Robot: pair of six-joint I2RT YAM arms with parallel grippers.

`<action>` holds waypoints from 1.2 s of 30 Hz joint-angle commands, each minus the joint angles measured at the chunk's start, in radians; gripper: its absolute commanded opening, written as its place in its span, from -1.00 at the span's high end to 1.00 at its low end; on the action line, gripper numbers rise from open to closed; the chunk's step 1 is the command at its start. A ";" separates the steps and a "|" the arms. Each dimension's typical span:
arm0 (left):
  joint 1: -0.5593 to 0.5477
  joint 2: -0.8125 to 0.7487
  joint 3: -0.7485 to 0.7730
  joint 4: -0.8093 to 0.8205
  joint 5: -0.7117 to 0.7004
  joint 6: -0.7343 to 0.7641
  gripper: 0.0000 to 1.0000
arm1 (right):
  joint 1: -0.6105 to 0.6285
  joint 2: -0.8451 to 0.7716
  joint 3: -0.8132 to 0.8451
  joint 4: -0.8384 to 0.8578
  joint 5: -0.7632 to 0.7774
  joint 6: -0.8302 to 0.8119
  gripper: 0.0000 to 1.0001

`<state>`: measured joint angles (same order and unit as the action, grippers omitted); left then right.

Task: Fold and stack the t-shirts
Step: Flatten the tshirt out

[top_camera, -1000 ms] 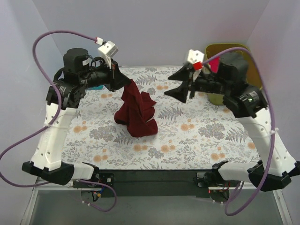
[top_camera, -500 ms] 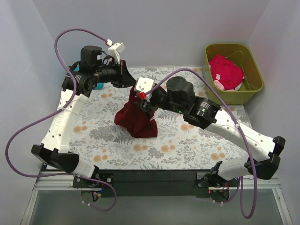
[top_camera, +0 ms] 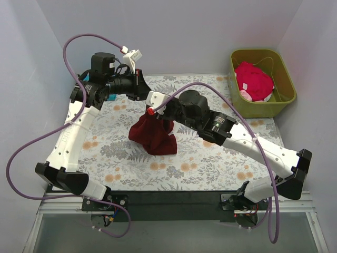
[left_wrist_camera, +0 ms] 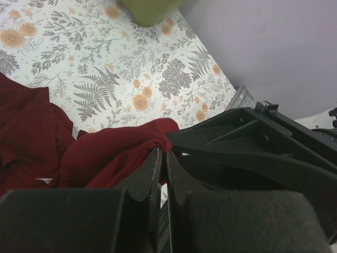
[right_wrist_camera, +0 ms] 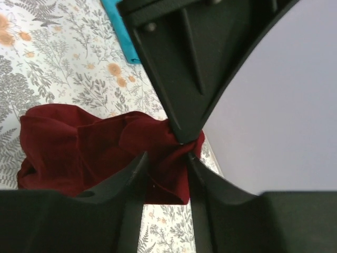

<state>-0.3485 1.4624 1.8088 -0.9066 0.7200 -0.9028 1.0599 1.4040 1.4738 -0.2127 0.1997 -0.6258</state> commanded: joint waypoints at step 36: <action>-0.214 -0.347 -0.999 0.331 -0.109 0.509 -0.57 | -0.495 -0.232 0.069 -0.010 0.043 0.049 0.97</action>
<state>-0.4847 1.1061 0.8314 -0.7143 0.6735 -0.4042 0.5709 1.1843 1.4685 -0.3222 0.1806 -0.6003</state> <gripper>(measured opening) 0.787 0.023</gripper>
